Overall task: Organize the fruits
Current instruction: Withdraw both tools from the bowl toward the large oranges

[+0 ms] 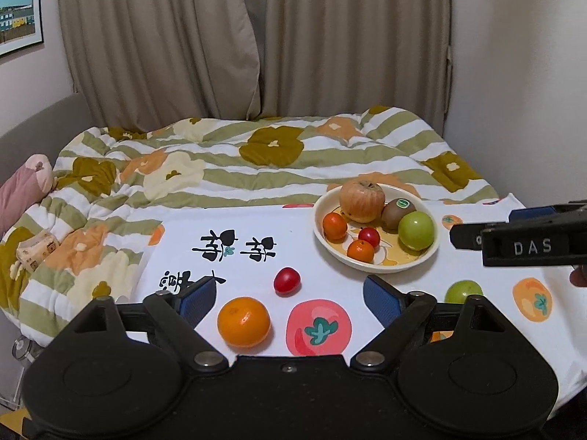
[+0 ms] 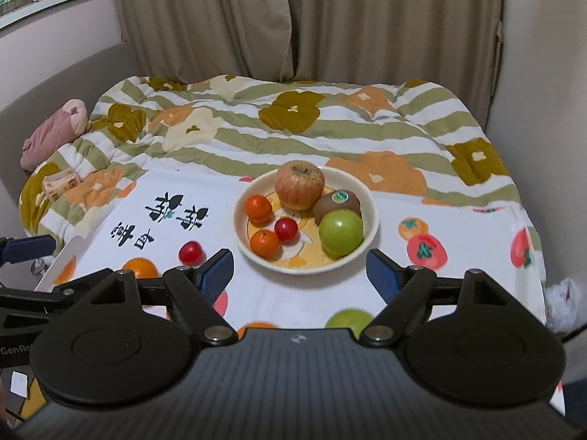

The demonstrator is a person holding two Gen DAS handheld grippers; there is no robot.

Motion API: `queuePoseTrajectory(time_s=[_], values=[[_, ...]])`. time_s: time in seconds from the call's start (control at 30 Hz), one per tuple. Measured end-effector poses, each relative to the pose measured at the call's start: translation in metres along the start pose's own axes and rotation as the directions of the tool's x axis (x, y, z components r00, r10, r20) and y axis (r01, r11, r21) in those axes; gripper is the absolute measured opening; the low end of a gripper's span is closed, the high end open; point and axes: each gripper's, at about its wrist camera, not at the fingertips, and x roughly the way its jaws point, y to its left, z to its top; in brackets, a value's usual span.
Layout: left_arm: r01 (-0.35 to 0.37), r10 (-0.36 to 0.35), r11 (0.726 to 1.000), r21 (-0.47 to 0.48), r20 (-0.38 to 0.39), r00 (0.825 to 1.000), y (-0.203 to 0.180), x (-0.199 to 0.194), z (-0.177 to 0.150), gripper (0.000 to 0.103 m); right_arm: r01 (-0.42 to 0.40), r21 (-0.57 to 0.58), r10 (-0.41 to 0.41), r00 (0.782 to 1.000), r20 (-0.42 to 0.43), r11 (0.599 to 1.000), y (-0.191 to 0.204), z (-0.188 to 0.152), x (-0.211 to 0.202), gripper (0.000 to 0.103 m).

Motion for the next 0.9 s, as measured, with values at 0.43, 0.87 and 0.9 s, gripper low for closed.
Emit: queuePoseTrajectory(time_s=[0.43,0.87,0.9], values=[[0.046,-0.048,0.994,0.1,0.025,0.999,0.036,-0.008,-0.022,0.099,0.086,0.078,-0.086,0.996,0.002,0.993,0.032,-0.048,-0.023,0.103],[0.158,-0.144,0.974,0.163,-0.092,0.985,0.073,0.062,-0.039,0.099,0.139,0.139,-0.131,0.989,-0.07,0.98,0.047,-0.089,0.021,0.103],[0.165,-0.149,0.972,0.165,-0.103,0.983,0.073,0.068,-0.04,0.099,0.139,0.139,-0.13,0.989,-0.071,0.98,0.049,-0.09,0.025,0.103]])
